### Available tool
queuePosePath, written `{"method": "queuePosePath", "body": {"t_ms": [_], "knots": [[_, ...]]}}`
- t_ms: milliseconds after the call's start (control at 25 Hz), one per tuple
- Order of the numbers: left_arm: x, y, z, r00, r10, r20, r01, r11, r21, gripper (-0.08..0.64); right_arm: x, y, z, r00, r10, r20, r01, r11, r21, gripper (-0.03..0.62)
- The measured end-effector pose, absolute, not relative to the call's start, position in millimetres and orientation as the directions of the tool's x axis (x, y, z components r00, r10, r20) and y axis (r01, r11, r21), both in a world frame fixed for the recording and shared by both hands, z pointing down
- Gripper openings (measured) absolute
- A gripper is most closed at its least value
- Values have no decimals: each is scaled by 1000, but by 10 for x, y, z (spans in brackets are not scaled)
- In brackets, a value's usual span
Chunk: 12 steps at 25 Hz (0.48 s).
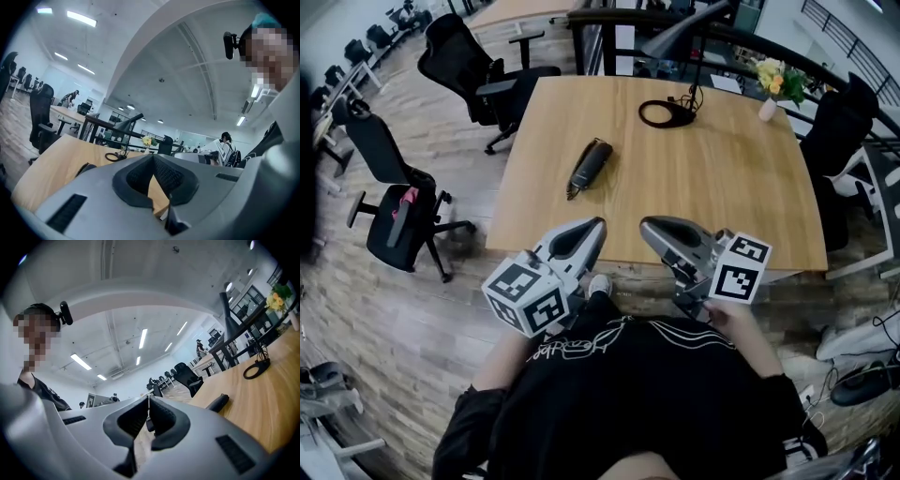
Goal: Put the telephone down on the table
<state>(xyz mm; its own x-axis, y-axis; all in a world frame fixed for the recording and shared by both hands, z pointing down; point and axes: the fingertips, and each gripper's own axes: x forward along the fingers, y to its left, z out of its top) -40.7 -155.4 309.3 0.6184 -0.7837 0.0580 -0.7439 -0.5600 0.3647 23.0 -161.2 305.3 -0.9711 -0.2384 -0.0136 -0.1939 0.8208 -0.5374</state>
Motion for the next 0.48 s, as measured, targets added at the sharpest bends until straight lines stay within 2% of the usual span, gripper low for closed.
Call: {"method": "queuePosePath", "body": {"t_ms": [480], "knots": [[-343, -1489, 3095, 623, -780, 57, -739, -563, 370, 6, 212, -1465, 3076, -972, -236, -12, -196, 833, -517, 40]]}}
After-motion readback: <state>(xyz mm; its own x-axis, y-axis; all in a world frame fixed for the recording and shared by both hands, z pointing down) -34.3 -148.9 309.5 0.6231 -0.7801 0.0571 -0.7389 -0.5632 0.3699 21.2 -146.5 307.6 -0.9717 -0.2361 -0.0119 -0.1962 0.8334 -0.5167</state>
